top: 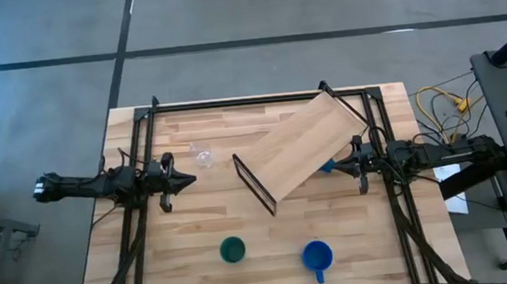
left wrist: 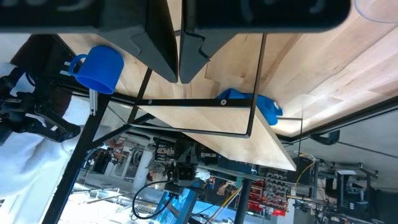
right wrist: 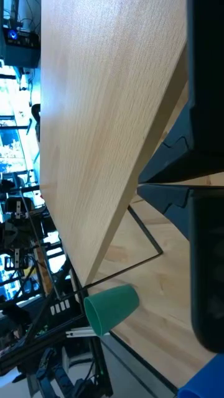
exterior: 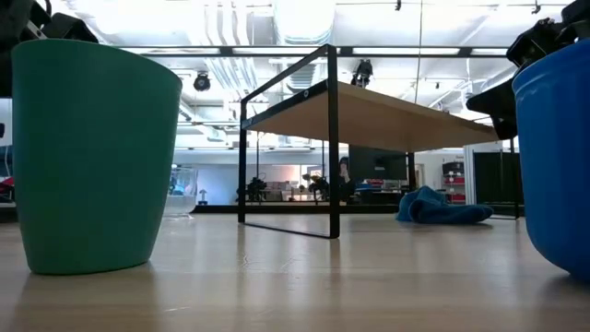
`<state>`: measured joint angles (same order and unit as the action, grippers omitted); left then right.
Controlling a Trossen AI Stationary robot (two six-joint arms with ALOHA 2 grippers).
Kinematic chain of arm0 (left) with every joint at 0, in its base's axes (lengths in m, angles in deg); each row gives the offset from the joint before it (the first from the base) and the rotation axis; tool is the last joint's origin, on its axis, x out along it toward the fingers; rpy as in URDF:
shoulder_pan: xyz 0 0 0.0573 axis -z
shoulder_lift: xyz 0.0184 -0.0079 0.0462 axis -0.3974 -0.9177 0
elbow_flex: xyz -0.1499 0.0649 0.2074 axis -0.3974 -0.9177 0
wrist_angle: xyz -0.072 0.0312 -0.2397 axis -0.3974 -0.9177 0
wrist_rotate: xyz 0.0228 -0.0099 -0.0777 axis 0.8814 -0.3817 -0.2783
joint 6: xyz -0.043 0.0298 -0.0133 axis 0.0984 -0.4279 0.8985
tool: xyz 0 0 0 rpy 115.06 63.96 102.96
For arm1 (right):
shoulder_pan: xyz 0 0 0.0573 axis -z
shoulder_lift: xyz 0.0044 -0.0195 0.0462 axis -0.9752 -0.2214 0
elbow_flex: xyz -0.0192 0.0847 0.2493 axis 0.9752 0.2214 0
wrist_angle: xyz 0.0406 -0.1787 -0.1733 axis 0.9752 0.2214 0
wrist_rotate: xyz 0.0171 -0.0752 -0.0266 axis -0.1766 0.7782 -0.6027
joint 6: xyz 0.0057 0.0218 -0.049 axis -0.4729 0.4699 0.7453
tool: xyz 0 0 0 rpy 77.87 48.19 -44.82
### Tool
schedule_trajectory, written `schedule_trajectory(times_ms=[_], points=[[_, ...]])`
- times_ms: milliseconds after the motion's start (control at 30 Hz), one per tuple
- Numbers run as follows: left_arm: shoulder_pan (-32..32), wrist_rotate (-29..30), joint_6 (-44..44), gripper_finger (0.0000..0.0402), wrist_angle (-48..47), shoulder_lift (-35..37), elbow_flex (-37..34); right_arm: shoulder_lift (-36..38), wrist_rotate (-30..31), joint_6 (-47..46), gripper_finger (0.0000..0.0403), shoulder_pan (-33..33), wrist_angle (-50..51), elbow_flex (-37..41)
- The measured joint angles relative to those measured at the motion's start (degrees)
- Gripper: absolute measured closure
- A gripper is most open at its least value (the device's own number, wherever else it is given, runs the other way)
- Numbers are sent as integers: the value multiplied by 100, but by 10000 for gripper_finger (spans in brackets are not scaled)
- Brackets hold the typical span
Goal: Stack small to large cups/mugs on shelf
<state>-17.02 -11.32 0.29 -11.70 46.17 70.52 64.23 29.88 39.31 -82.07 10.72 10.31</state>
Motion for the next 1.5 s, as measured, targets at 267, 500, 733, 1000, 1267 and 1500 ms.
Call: schedule_trajectory(times_ms=[267, 500, 733, 1000, 1267, 1500], points=[[2, 0, 2, 400, 0, 1, 1, 1, -1, 0, 394, 0, 1, 0], [1, 1, 0, 400, 0, 1, 0, -1, 0, -2, 394, 1, 0, 0], [0, 0, 2, 400, 0, -1, 1, 2, 0, -1, 394, 1, 2, 0], [2, 2, 1, 400, 0, -1, 0, 2, 0, 2, 394, 1, 2, 0], [0, 20, -2226, 400, -3, 1, -1, 0, 11, 373, 394, 1, 0, 0], [2, 94, -2538, 400, 202, 1, 1, -1, 174, 462, 394, 2, -471, 0]])
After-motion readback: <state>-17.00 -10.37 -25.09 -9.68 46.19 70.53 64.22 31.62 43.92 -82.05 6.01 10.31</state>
